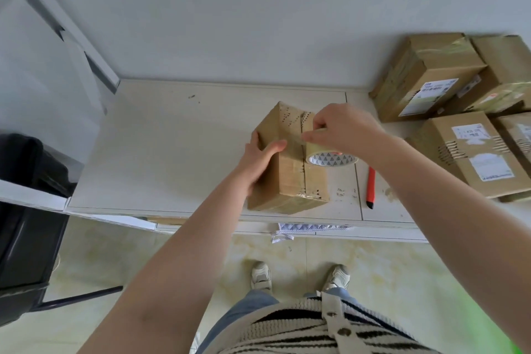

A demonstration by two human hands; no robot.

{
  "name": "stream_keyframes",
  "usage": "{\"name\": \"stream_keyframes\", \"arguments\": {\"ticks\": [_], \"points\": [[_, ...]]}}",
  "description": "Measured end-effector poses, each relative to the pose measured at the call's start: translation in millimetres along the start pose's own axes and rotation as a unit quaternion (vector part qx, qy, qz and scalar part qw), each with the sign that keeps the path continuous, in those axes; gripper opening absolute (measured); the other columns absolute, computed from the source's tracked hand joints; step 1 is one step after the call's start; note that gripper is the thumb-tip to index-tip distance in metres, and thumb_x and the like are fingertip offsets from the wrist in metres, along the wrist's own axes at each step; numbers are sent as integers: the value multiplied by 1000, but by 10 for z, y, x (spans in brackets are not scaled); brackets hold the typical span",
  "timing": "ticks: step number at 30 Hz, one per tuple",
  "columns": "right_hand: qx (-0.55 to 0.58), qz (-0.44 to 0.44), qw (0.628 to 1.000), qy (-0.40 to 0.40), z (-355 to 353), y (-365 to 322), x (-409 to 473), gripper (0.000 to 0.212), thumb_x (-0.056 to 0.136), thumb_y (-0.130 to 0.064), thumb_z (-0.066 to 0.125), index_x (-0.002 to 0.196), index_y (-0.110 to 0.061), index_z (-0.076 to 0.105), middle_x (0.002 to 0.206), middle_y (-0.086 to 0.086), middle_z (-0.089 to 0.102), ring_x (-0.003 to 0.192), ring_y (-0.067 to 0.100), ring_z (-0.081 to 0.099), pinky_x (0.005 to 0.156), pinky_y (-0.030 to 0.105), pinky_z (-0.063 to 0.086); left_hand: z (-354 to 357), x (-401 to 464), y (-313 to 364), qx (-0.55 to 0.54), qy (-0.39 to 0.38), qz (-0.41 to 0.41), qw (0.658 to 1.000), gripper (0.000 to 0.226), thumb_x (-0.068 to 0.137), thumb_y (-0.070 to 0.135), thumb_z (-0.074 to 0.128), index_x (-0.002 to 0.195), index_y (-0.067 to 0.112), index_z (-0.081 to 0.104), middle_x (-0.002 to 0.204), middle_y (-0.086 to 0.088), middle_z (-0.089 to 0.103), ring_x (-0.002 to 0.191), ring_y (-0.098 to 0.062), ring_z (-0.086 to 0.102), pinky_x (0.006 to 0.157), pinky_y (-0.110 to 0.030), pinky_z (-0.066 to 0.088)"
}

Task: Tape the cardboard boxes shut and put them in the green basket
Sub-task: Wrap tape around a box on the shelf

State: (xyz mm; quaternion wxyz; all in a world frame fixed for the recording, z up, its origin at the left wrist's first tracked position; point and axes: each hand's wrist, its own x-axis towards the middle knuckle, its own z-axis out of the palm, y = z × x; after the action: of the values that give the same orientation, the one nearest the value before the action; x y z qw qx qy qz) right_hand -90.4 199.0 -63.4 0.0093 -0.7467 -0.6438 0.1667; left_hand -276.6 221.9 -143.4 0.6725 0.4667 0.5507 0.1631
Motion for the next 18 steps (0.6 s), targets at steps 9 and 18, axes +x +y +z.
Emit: {"name": "stream_keyframes", "arguments": {"ticks": [9,18], "points": [[-51,16,998,20,103,-504,114,35,87,-51,59,70,-21,50,60,-6,50,50,11,46,45,24,28,-140,-11,-202,-54,-25,-41,997,57,93,60,49,137,24,52,123,-3,68,114,-21,64,81,-34,55],[53,-22,997,-50,2,-542,94,47,82,-67,56,64,-24,59,62,-3,60,50,12,59,43,22,40,-211,-46,-321,-47,43,10,998,36,99,55,40,116,30,59,95,25,55,87,8,50,82,-22,36]]}}
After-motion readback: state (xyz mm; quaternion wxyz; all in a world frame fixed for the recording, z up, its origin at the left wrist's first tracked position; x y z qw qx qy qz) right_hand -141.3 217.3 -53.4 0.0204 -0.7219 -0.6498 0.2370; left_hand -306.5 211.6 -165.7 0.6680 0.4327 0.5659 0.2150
